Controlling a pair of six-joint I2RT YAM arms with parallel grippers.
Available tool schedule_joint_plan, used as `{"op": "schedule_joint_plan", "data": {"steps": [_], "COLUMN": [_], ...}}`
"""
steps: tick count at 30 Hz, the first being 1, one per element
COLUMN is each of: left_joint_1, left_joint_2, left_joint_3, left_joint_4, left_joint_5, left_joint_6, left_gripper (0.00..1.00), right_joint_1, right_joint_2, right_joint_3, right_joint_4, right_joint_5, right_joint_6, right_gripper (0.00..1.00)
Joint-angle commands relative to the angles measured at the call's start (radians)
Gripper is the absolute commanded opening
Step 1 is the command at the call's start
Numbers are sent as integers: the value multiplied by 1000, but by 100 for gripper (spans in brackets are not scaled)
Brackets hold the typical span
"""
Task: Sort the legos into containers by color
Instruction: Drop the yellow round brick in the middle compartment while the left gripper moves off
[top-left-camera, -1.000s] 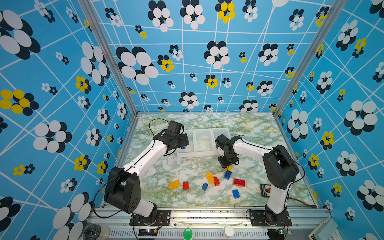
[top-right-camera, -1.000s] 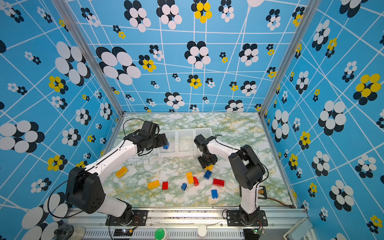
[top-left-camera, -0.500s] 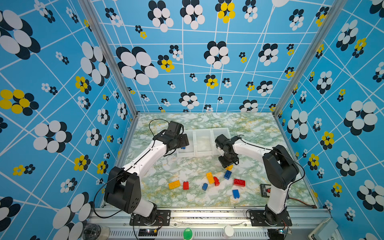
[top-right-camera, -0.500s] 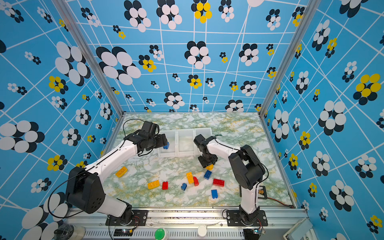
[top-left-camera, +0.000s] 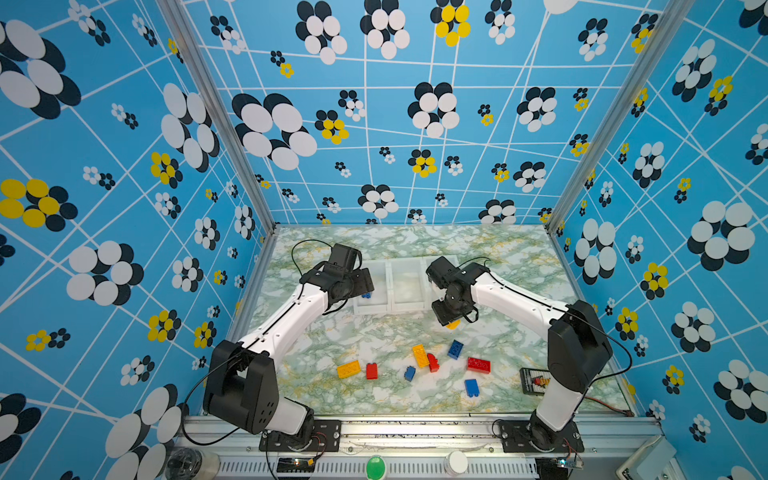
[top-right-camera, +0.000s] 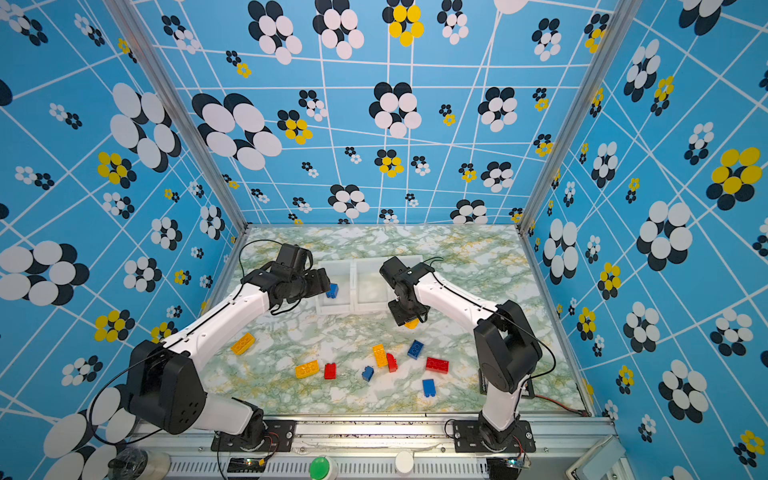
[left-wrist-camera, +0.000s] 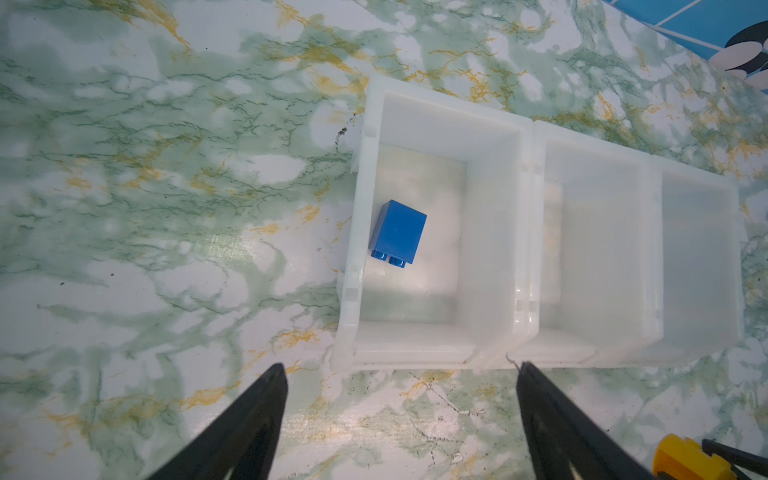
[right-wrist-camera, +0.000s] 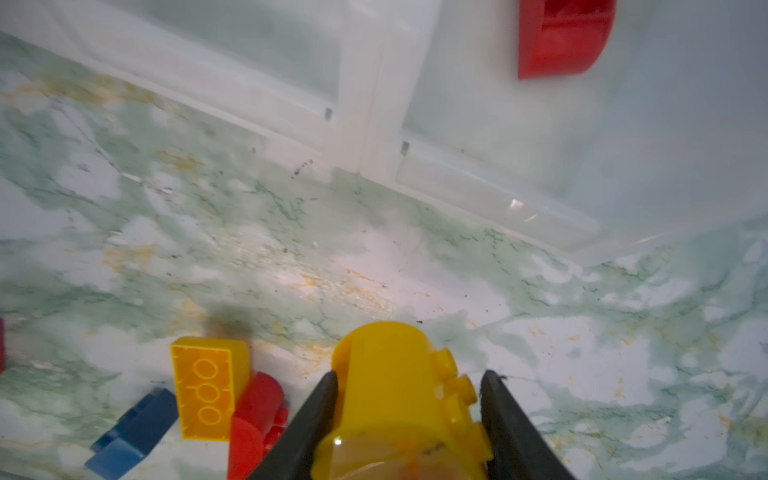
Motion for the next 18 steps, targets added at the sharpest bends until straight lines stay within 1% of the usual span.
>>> {"op": "schedule_joint_plan", "data": {"steps": [1,9,14,18], "left_joint_1": [20,72,121,157], "left_joint_2": [-44,-121,-173,-205], "left_joint_3": [-31,-108,-164,-198], "left_joint_4": [5,14,7,2], "left_joint_5": [20,51,78,99], "left_joint_6": [14,30,35,38], "left_gripper": [88,89,90,90], "right_joint_1": [35,63,63,50], "right_joint_2": [1,150,302,412], "right_joint_3": [97,371,554,660], "right_joint_4": [-71,-78,-107,-121], "right_joint_5": [-6,-42,-12,5], "right_joint_6": [48,74,55,51], "right_gripper": [37,38,38,38]}}
